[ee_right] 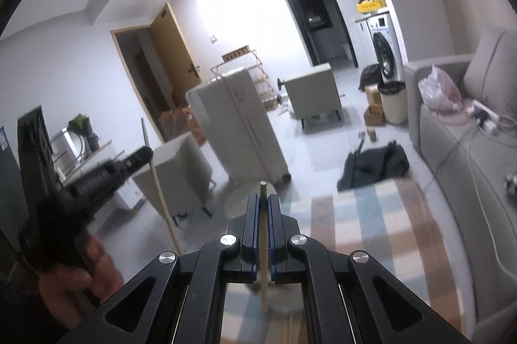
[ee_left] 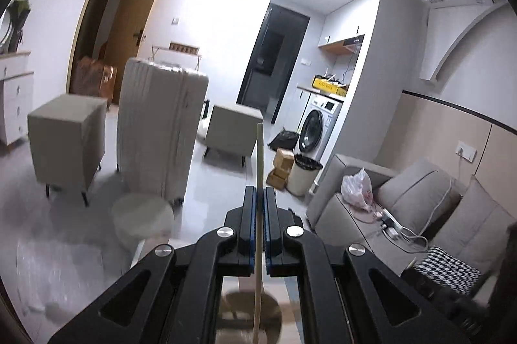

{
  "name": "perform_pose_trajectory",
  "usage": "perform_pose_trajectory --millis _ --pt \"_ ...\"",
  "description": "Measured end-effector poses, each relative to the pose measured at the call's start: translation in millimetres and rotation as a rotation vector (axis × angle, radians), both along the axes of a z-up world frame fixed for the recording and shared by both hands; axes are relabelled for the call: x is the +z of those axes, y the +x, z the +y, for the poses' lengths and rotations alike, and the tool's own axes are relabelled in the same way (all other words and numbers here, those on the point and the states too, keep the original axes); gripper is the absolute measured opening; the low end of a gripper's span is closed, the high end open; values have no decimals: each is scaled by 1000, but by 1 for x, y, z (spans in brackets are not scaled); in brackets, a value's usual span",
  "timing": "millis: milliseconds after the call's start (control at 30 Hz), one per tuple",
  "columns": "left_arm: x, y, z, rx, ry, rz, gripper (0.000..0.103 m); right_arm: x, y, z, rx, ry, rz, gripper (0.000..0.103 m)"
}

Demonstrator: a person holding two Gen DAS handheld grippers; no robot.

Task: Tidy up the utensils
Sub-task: 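Carry both held chopsticks up above the utensil holder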

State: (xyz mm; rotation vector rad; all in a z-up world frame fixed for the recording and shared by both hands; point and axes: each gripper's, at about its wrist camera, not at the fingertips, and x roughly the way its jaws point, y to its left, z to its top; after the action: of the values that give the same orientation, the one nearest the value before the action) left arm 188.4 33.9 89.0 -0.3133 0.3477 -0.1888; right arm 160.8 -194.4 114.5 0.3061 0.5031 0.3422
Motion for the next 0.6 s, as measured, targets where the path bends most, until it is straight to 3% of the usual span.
perform_pose_trajectory --millis 233,433,600 --pt "-40 54 -11 5 12 -31 0 1 68 13 -2 -18 -16 4" --pt "-71 66 -15 -23 -11 -4 0 -28 99 12 7 0 46 4" --pt "-81 63 -18 -30 1 4 0 -48 107 13 14 -7 79 4"
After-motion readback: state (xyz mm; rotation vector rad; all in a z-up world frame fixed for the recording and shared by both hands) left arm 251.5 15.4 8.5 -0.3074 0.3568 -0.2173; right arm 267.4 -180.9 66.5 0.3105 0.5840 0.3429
